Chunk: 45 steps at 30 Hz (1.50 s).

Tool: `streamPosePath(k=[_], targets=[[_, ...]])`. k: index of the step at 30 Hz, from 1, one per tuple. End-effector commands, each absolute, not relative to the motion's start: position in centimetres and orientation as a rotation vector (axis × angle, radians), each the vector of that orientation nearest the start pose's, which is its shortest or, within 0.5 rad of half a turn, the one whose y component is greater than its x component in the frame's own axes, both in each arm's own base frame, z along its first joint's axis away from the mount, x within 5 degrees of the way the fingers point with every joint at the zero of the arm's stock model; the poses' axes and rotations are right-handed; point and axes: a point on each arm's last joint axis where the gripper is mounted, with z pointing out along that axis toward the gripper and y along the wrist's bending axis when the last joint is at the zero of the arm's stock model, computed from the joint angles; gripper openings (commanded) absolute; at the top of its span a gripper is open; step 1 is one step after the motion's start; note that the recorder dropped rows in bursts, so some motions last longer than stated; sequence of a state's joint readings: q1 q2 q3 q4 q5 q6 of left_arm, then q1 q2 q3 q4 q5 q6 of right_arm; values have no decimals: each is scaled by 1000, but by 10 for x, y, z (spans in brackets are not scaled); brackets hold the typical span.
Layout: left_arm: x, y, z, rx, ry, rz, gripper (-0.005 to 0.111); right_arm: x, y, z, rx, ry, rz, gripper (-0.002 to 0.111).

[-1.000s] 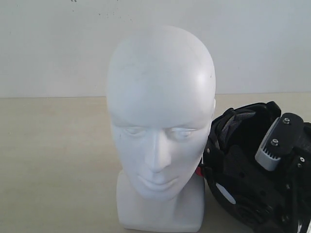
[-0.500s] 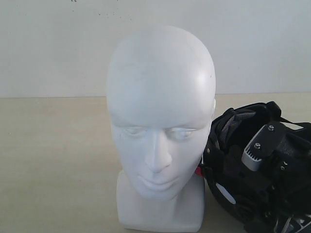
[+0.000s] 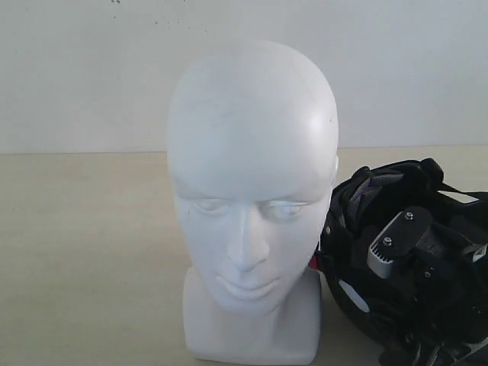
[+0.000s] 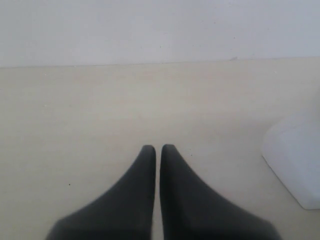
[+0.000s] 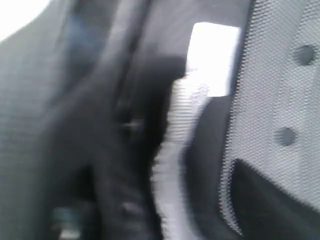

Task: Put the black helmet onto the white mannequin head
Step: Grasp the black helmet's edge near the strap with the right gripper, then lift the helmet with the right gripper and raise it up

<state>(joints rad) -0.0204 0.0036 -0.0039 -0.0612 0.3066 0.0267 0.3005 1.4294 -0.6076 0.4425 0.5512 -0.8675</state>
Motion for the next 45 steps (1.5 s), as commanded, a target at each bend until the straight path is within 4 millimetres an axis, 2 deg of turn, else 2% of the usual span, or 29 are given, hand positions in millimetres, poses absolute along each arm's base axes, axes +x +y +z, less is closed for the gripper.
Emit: streamPosePath(k=[1, 2, 3, 6, 10, 23, 29, 39, 45], targets=[[54, -3, 186, 3, 1780, -54, 4, 211, 87, 170, -1115, 2561, 279, 33], [54, -3, 186, 3, 1780, -54, 4, 211, 89, 170, -1064, 2576, 315, 6], [54, -3, 186, 3, 1780, -54, 4, 211, 91, 171, -1023, 2583, 344, 0], [54, -3, 186, 3, 1780, -54, 4, 212, 95, 173, -918, 2598, 417, 0], [54, -3, 186, 3, 1780, -54, 4, 219, 103, 195, -744, 2542, 554, 0], [54, -3, 186, 3, 1780, -54, 4, 209, 103, 244, -502, 2341, 659, 0], [54, -3, 186, 3, 1780, -54, 4, 199, 98, 269, -386, 2242, 690, 0], [54, -3, 186, 3, 1780, -54, 4, 188, 92, 330, -186, 2015, 780, 0], [54, -3, 186, 3, 1780, -54, 4, 183, 84, 364, -159, 1880, 765, 0]])
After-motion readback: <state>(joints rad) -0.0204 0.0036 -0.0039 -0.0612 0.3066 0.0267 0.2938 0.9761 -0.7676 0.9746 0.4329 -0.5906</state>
